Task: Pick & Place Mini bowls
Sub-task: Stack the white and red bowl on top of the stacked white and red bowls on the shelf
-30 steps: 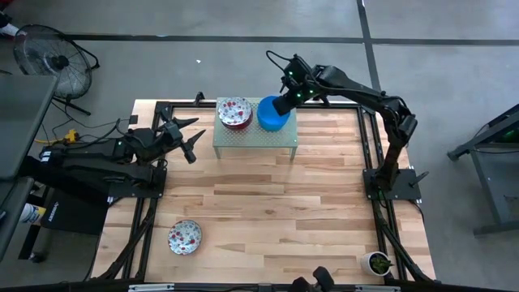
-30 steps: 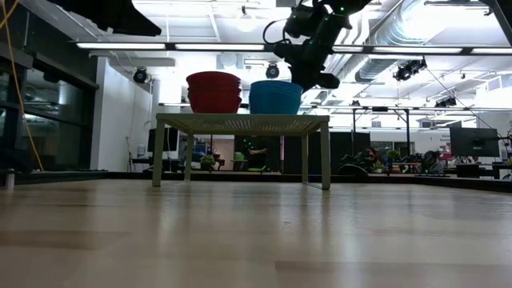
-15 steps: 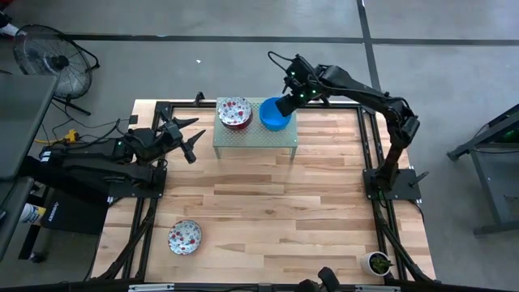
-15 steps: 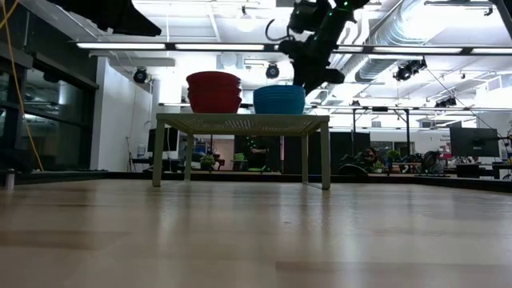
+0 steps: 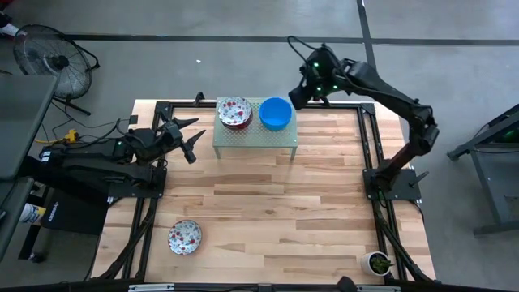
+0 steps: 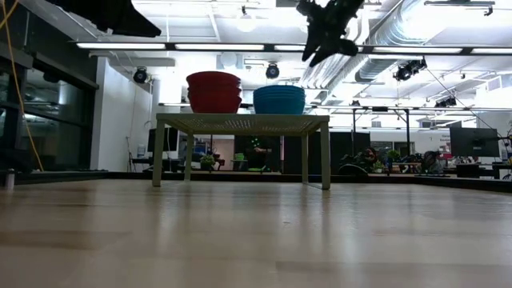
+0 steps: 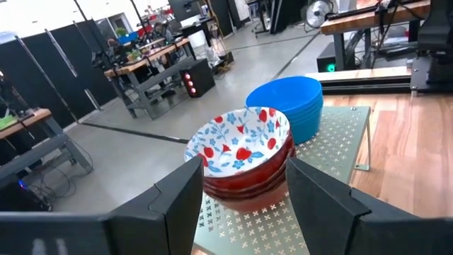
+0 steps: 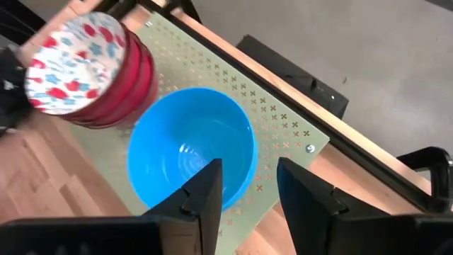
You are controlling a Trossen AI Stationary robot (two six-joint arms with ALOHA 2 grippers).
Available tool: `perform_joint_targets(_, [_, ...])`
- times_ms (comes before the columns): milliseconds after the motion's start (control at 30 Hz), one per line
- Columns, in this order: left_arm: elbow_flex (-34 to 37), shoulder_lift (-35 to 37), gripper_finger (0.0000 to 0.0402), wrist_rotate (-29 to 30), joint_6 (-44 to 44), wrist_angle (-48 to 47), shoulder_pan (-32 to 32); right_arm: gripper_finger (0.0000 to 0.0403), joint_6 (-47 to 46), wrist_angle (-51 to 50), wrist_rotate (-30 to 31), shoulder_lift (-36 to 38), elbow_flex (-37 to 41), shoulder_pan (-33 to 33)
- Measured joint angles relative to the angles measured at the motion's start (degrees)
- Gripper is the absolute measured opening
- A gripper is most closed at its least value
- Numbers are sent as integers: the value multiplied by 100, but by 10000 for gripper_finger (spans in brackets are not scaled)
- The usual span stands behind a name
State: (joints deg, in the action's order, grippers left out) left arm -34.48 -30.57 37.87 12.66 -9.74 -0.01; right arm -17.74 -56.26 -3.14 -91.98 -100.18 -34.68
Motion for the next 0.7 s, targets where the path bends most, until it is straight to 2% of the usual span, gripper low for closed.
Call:
perform_joint_targets(167, [0, -2, 197, -19, -283, -235, -2, 124, 24, -148, 52, 282, -1, 80])
perform_joint_targets(433, [-2, 0, 197, -697, -768, -595, 0, 124, 178, -664, 214, 530, -3, 359])
perform_joint_targets(700, [-2, -4, 197, -1653, -1978, -2133, 0, 124, 295, -1463, 931, 587, -3, 825])
